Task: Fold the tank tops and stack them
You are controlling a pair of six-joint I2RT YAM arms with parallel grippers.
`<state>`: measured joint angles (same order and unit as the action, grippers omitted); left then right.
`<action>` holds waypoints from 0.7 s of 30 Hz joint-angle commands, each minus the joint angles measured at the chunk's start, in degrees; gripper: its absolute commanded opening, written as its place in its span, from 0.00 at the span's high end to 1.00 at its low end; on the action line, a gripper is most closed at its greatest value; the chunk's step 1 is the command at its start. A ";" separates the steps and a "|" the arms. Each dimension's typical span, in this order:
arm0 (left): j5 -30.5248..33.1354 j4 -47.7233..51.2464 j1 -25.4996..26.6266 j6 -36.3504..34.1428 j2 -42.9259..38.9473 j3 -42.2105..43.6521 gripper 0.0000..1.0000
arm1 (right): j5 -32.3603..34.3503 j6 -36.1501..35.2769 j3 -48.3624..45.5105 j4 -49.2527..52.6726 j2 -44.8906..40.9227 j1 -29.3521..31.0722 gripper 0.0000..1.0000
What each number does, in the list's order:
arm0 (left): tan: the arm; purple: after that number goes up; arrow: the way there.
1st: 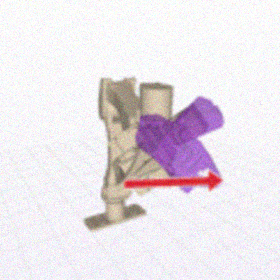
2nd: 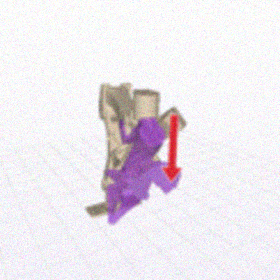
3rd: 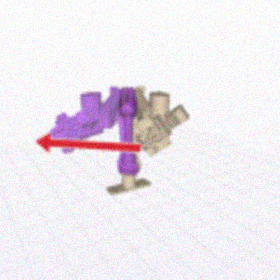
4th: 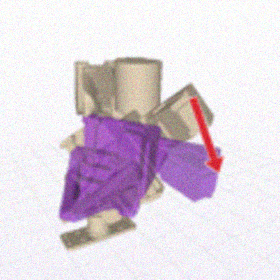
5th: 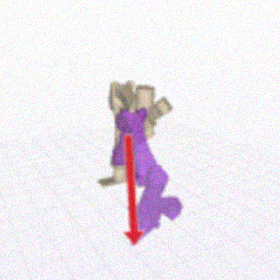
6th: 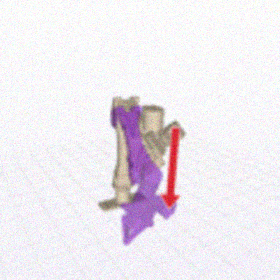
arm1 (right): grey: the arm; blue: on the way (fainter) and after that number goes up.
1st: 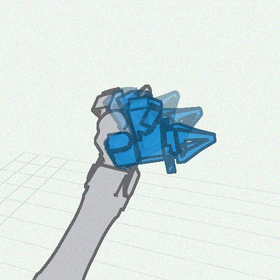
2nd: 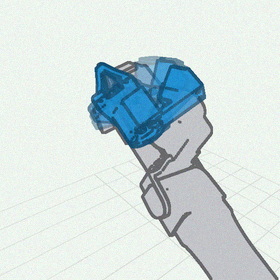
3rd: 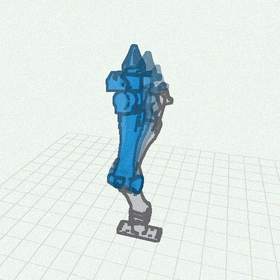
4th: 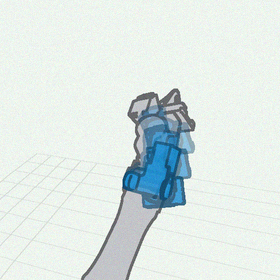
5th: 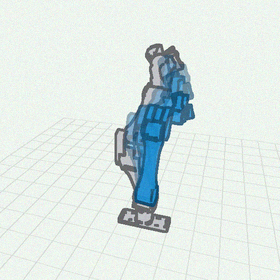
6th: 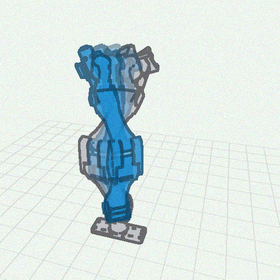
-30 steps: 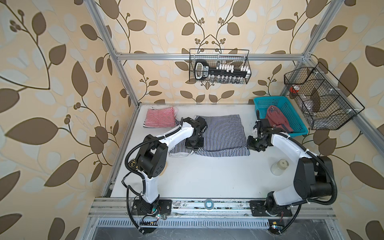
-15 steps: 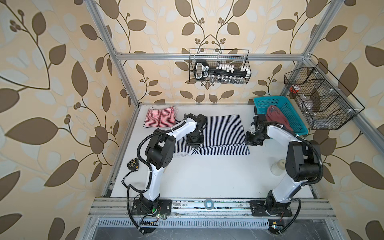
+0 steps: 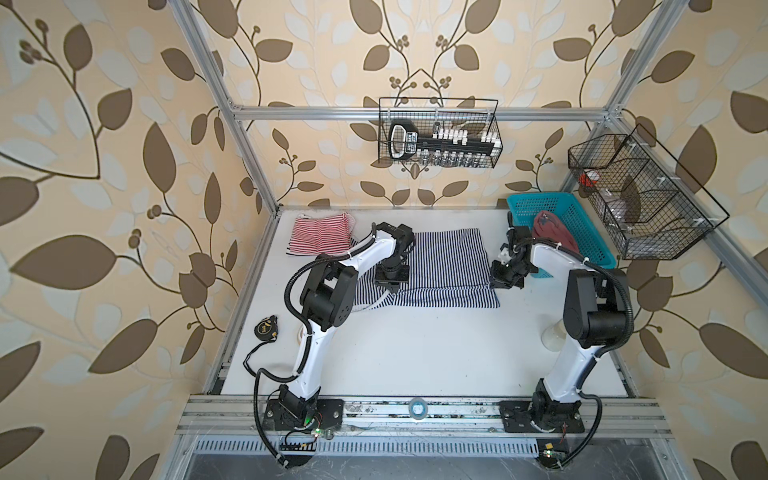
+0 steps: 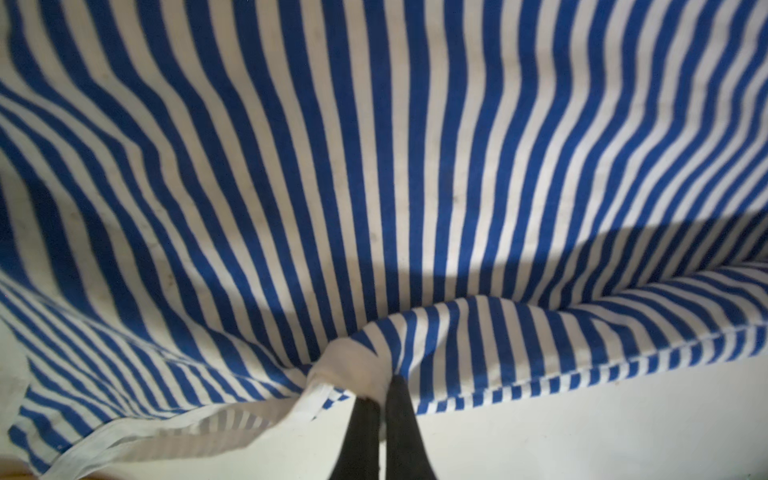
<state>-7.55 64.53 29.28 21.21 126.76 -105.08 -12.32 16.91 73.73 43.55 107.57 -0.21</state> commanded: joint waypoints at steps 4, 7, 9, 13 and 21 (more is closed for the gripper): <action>-1.06 2.18 -1.70 0.52 0.45 -4.36 0.79 | -0.84 0.30 2.31 0.22 0.51 -1.09 0.87; -1.15 2.33 -2.51 1.24 0.99 -6.68 0.73 | -0.90 1.26 3.14 -0.44 -0.23 -1.87 0.84; -1.19 2.35 -2.86 1.45 1.17 -7.66 0.72 | -1.10 1.44 3.49 -0.48 -0.36 -2.06 0.84; -1.15 2.62 -4.16 2.06 1.48 -10.36 0.67 | -2.14 2.55 4.90 -1.27 -1.60 -2.43 0.80; 6.45 2.78 -5.20 2.17 -12.54 3.34 0.75 | -4.43 3.65 -0.87 -5.20 -9.88 1.35 0.76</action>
<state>-5.06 64.20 24.62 22.90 123.48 -106.30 -14.72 20.08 75.16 40.03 101.62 -1.02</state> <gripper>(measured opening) 0.264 0.234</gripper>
